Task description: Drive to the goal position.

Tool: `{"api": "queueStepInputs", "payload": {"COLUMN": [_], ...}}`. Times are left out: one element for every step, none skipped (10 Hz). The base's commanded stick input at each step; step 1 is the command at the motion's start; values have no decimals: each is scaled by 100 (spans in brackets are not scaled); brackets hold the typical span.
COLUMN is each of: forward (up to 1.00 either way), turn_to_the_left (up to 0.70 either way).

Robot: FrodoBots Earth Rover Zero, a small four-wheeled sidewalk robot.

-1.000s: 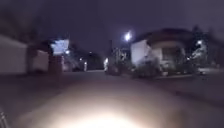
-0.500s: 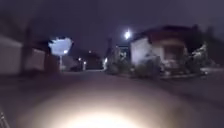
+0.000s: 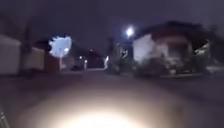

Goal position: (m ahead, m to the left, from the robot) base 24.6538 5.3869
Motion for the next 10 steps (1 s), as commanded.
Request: {"api": "queueStepInputs", "payload": {"forward": [70, 70, 70, 70, 70, 70, 70, 70, 70, 70], "turn_to_the_left": [0, 0, 0, 0, 0, 0, 0, 0, 0, 0]}}
